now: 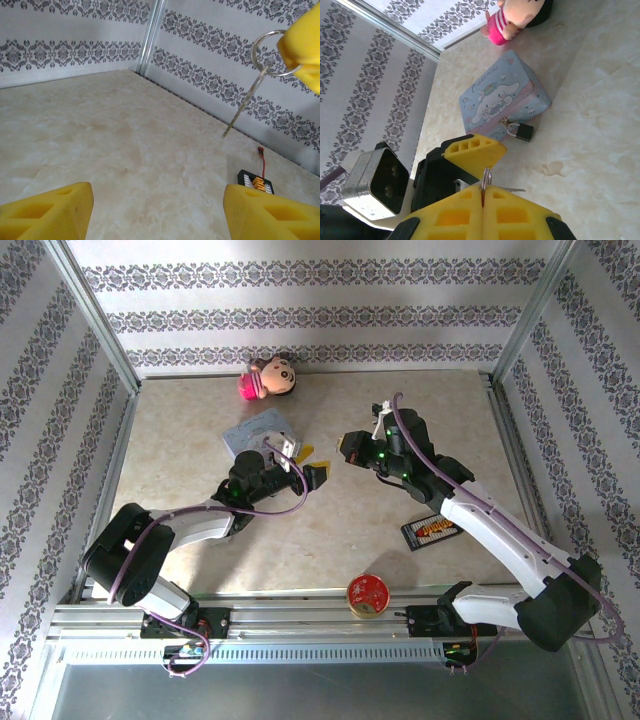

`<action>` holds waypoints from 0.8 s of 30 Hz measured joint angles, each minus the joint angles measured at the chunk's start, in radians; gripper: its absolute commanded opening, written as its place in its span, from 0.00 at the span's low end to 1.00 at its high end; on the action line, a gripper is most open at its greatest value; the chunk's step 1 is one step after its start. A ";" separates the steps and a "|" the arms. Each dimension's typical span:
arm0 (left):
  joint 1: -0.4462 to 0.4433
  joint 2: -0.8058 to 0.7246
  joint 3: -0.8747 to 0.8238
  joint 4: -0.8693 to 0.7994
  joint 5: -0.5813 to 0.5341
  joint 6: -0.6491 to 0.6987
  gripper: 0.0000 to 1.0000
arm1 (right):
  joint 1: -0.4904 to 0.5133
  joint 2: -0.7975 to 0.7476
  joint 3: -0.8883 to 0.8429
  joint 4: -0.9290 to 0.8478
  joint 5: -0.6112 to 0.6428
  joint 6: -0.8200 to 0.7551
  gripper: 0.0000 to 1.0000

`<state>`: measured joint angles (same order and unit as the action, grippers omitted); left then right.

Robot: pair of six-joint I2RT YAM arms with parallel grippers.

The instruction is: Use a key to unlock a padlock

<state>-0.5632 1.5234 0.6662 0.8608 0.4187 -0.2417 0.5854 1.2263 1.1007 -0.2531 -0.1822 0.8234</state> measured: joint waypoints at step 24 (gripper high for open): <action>-0.013 0.109 0.032 0.165 0.073 0.067 0.46 | 0.000 0.000 -0.002 0.072 -0.071 0.054 0.00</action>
<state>-0.5758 1.6321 0.6987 1.0260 0.4919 -0.1745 0.5854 1.2263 1.0992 -0.1814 -0.2527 0.8772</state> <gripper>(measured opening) 0.477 0.041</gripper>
